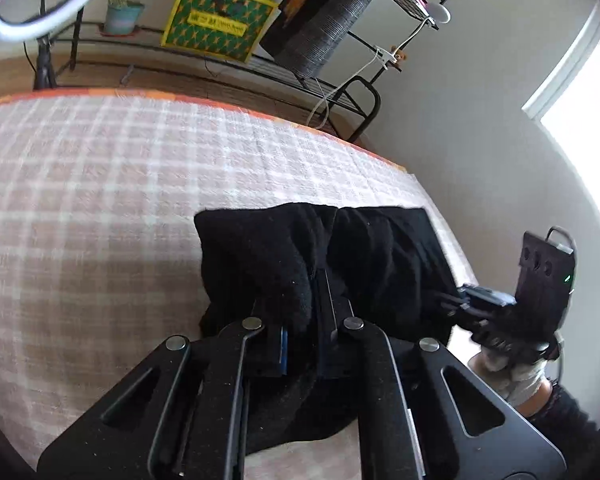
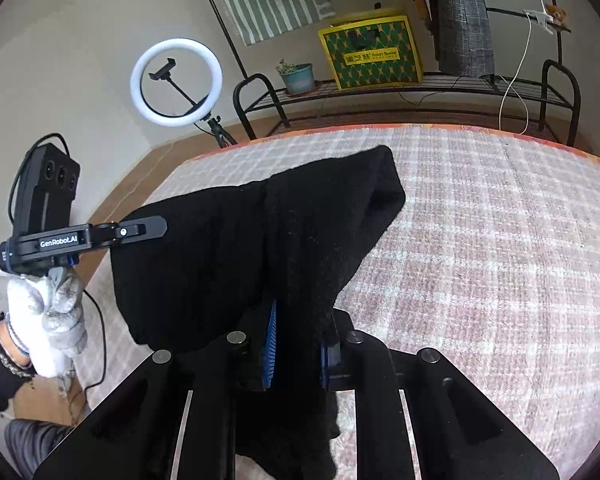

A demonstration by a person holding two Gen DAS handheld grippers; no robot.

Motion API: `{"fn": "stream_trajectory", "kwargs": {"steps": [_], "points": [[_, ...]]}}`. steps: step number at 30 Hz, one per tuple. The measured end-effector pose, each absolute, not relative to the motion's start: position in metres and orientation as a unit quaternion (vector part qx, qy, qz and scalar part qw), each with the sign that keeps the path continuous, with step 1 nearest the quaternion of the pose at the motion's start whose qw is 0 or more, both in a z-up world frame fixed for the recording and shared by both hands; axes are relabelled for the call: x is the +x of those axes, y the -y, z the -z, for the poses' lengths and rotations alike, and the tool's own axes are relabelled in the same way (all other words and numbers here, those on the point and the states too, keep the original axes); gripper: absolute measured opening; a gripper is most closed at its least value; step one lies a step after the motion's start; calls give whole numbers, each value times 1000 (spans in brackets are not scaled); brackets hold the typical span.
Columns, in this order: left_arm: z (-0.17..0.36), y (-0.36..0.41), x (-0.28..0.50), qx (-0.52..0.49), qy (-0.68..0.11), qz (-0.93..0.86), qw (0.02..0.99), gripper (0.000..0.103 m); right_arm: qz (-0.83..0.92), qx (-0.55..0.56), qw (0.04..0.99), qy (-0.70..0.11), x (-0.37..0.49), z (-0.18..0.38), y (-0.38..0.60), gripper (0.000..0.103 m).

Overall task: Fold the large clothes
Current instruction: 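Lift the sweater bundle with both tools and carry it toward the bed end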

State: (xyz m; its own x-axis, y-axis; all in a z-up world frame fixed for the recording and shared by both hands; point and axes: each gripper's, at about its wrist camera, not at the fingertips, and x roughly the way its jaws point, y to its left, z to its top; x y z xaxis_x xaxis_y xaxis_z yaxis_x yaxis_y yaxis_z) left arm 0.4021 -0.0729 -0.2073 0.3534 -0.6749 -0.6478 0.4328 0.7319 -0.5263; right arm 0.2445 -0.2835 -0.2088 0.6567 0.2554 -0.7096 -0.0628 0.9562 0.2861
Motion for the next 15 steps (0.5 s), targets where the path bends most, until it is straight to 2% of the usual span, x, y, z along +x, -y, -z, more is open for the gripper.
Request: {"fn": "stream_trajectory", "kwargs": {"steps": [3,6,9,10,11,12,14,15], "points": [[226,75,415,-140,-493,326,794,11,-72,117,893,-429,247,222,290,14],[252,66,422,-162,-517,296,786,41,-63,157,881,-443,252,242,306,14],[275,59,426,-181,-540,293,768,45,-65,193,871,-446,255,255,321,14],[280,54,427,-193,-539,293,766,52,-69,202,866,-451,257,260,326,15],[283,51,428,-202,-538,294,763,56,-74,209,862,-455,257,264,330,16],[287,49,431,-213,-540,299,757,60,-82,219,858,-458,256,266,334,21],[296,48,434,-227,-549,310,742,61,-96,234,854,-455,250,265,341,25],[305,51,437,-245,-560,326,722,62,-103,241,853,-451,247,264,345,42]]}}
